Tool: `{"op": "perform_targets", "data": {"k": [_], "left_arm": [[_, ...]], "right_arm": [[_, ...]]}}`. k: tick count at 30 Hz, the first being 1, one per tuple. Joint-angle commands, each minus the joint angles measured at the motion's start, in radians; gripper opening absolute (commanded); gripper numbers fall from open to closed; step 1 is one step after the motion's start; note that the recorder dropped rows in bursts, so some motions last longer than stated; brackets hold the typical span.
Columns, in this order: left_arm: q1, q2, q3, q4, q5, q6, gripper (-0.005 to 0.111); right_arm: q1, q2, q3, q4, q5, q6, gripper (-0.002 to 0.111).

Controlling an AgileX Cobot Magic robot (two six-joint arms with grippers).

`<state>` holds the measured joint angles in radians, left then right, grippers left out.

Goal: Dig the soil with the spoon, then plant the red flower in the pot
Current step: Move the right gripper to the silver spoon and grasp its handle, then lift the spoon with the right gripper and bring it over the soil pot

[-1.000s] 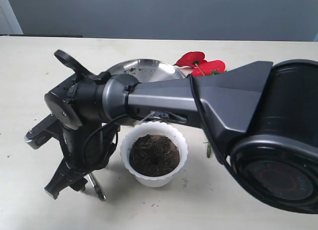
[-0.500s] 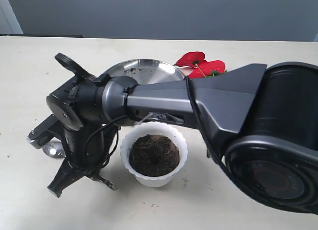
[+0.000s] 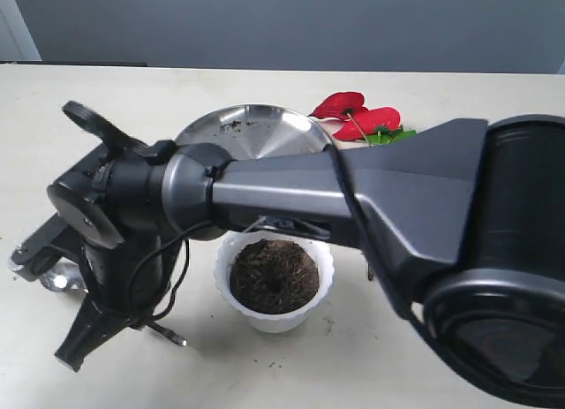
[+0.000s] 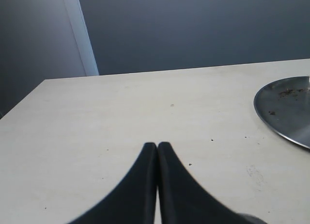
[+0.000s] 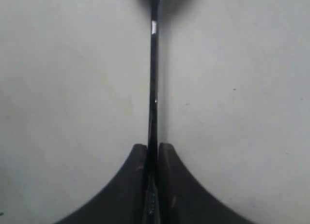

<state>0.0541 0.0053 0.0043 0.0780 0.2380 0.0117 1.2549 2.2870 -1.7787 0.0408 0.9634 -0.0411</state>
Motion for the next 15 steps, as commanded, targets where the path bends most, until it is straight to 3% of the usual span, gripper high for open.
{"op": "perform_targets", "data": {"k": [1, 8, 15], "left_arm": [[-0.007, -0.005, -0.004, -0.008, -0.006, -0.002, 0.000], [-0.007, -0.005, -0.004, -0.008, -0.006, -0.002, 0.000], [-0.007, -0.005, -0.004, -0.008, -0.006, -0.002, 0.000]], "right_arm": [[0.001, -0.103, -0.001, -0.041, -0.054, -0.008, -0.001], [0.001, -0.201, -0.001, -0.100, -0.076, -0.004, -0.001], [0.001, -0.270, -0.001, -0.394, 0.008, 0.041, -0.001]]}}
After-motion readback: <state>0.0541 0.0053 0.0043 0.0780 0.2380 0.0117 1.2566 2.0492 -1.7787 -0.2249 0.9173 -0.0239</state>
